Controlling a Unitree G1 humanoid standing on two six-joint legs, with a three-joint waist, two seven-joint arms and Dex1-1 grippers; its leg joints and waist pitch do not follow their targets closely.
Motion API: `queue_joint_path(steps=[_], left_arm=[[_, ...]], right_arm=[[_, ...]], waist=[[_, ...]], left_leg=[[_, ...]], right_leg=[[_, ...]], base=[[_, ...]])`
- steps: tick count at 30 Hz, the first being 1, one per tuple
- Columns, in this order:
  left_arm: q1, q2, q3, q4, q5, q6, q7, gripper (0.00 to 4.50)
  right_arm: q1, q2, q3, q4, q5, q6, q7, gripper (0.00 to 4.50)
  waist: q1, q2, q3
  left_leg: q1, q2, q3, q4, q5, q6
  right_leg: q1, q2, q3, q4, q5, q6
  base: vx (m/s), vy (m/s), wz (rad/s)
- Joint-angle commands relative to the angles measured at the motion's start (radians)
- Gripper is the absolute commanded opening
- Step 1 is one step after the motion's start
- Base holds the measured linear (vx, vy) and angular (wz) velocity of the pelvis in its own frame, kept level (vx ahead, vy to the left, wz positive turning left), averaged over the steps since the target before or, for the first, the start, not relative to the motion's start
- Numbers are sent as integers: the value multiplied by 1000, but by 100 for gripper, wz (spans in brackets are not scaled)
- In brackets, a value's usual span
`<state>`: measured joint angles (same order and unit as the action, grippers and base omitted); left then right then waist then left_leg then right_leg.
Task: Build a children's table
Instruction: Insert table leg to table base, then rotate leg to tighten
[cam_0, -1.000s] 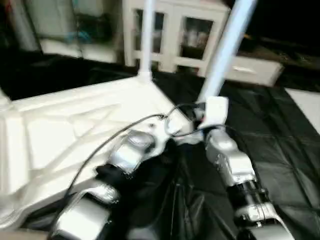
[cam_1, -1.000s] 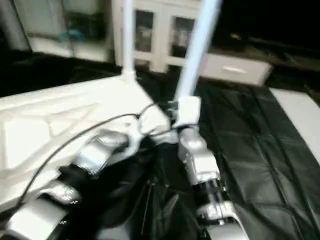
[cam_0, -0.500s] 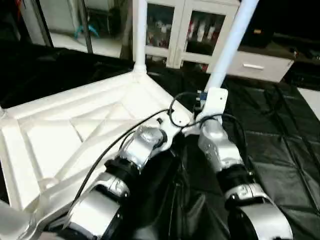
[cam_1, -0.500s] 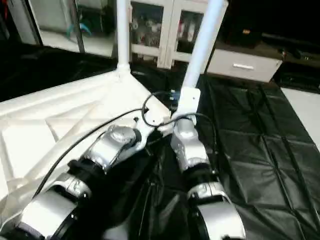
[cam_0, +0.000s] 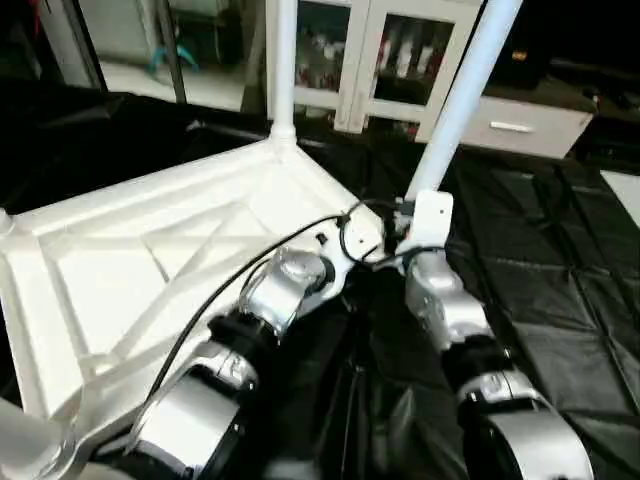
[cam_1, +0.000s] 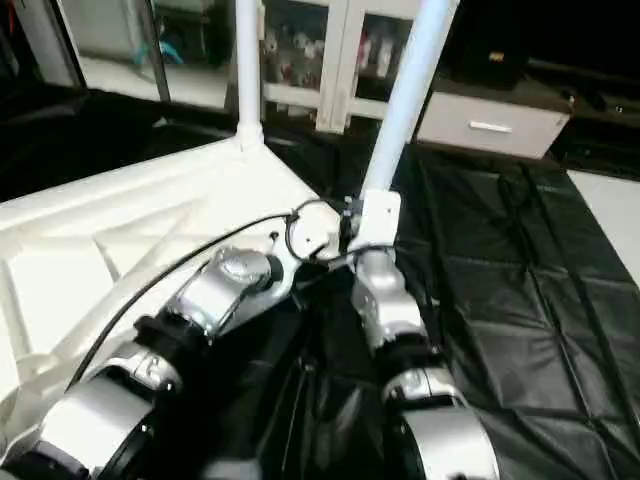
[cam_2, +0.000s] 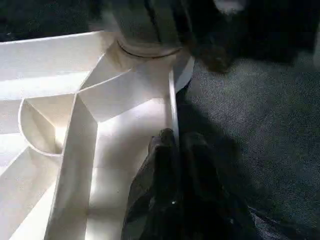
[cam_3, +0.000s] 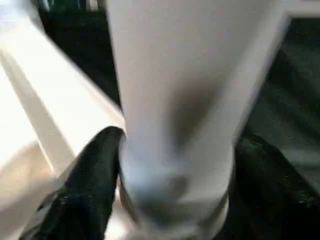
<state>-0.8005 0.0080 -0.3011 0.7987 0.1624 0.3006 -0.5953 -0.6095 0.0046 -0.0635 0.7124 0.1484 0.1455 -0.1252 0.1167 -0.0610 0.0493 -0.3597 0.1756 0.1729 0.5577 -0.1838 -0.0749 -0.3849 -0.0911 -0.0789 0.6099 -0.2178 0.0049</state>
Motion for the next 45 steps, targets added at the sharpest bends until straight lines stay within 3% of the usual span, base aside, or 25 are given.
queue_joint_path(steps=[1,4,7,8,9,10,11,13,15,17,23,27,32,38,45], left_arm=[[-26,22,4,-39,-3,-45,-27,0],[-3,56,-4,-54,-6,-72,-78,0],[13,77,-10,-65,-11,-88,-115,0],[26,93,-15,-73,-14,-92,-143,0],[31,100,-17,-77,-16,-94,-157,0],[45,116,-25,-88,-22,-104,-196,0],[56,129,-31,-99,-30,-110,-230,0],[93,169,-54,-146,-65,-134,-361,0],[108,191,-67,-169,-76,-152,-417,0],[135,236,-89,-215,-94,-139,-518,0],[173,317,-138,-274,-94,-166,-664,0],[201,353,-155,-340,-118,-147,-741,0],[212,366,-172,-381,-122,-136,-776,0],[215,360,-180,-408,-122,-130,-777,0],[212,360,-183,-410,-106,-133,-752,0]], right_arm=[[49,-26,9,-123,17,61,43,372],[145,-70,40,-316,53,146,136,394],[196,-108,52,-415,78,196,195,415],[228,-146,64,-476,96,239,242,415],[242,-163,69,-503,105,259,264,437],[269,-205,83,-559,121,293,322,445],[289,-241,95,-600,133,308,375,445],[346,-361,126,-718,173,319,555,445],[364,-414,133,-743,179,288,634,445],[395,-508,126,-783,214,284,772,445],[426,-613,122,-811,274,323,949,445],[434,-672,181,-812,264,309,1059,445],[397,-673,237,-766,202,263,1095,445],[359,-649,275,-730,189,247,1135,445],[336,-645,321,-686,139,203,1178,445]], waist=[[3,2,-56],[5,7,-57],[4,7,-58],[7,12,-59],[7,8,-57],[7,16,-57],[8,12,-57],[15,17,-55],[17,13,-52],[17,20,-51],[31,23,-50],[35,17,-53],[36,19,-55],[40,19,-58],[38,14,-57]], left_leg=[[9,58,-15,-61,-108,47],[6,54,-14,-55,-62,79],[5,56,-14,-54,-60,88],[4,57,-14,-52,-57,91],[4,57,-15,-52,-52,94],[4,56,-15,-52,-59,92],[4,55,-14,-51,-62,97],[4,58,-15,-51,-90,96],[2,61,-14,-52,-133,92],[5,63,-13,-54,-157,81],[13,67,-12,-53,-172,68],[10,67,-12,-50,-156,67],[11,64,-11,-47,-142,66],[12,64,-11,-43,-132,70],[9,62,-12,-43,-150,61]], right_leg=[[52,-71,58,-60,89,-194],[54,-71,58,-56,128,-205],[53,-71,57,-55,134,-217],[54,-71,58,-53,142,-219],[55,-69,58,-54,151,-219],[53,-69,57,-53,146,-225],[56,-67,58,-55,147,-224],[57,-72,59,-56,124,-224],[59,-75,60,-62,66,-220],[50,-75,61,-64,15,-223],[41,-73,61,-62,-10,-250],[47,-77,60,-57,-3,-252],[45,-76,60,-55,-13,-254],[45,-74,59,-50,12,-265],[47,-74,59,-53,-28,-254]], base=[[0,0,0],[0,0,0],[0,0,0],[0,0,0],[0,0,0],[0,0,0],[0,0,0],[0,0,0],[0,0,0],[0,0,0],[0,0,0],[0,0,0],[0,0,0],[0,0,0],[0,0,0]])
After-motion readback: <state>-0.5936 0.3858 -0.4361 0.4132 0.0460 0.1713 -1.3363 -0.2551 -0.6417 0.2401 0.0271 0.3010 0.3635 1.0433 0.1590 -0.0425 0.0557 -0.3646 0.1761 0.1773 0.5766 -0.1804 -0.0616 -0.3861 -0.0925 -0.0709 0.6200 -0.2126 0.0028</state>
